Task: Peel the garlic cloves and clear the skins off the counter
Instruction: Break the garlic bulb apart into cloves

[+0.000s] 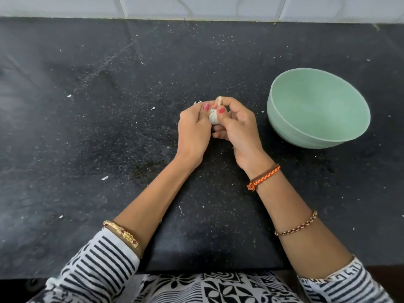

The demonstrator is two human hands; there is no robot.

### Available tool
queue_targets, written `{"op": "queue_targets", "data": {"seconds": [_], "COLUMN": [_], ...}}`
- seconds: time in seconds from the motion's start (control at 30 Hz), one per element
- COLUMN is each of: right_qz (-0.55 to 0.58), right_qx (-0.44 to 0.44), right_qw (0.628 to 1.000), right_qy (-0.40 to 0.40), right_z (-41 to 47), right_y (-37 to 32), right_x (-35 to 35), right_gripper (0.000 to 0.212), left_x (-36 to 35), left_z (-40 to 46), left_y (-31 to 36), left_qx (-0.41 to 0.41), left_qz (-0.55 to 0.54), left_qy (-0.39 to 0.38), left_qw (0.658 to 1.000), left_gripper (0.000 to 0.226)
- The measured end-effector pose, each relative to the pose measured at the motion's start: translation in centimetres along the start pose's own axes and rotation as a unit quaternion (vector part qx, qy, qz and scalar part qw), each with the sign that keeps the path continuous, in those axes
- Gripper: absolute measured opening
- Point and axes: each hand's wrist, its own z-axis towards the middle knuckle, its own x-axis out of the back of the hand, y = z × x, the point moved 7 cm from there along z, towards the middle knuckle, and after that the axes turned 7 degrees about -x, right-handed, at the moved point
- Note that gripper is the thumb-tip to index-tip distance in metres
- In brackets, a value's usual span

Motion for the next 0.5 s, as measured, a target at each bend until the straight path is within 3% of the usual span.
{"op": "queue_targets", "data": {"seconds": [0.23,0.37,0.5], "right_qz": [0.020,0.062,0.031], "right_qx": [-0.034,-0.024,-0.003], "right_qw": [0.999,0.998,0.999], "right_qy": [-0.032,-0.014,0.010], "right_z": [0.3,0.6,0.8], "right_y": [0.2,0.2,0.2], "right_x": [0.1,0.6,1.3], "right_gripper": [0.024,0.022,0.021], "left_x": [0.1,0.6,0.8], "left_z": [0.1,0.5,0.4], "left_y": [0.2,-0.1,-0.1], "left_qx": [0.038,0.082,0.098], "left_qz": [-0.043,-0.119,-0.156], "left_qy": [0.014,-0.069,-0.140], "left_qw": [0.998,0.987,0.973], "left_gripper": [0.030,0.026,0.023]}}
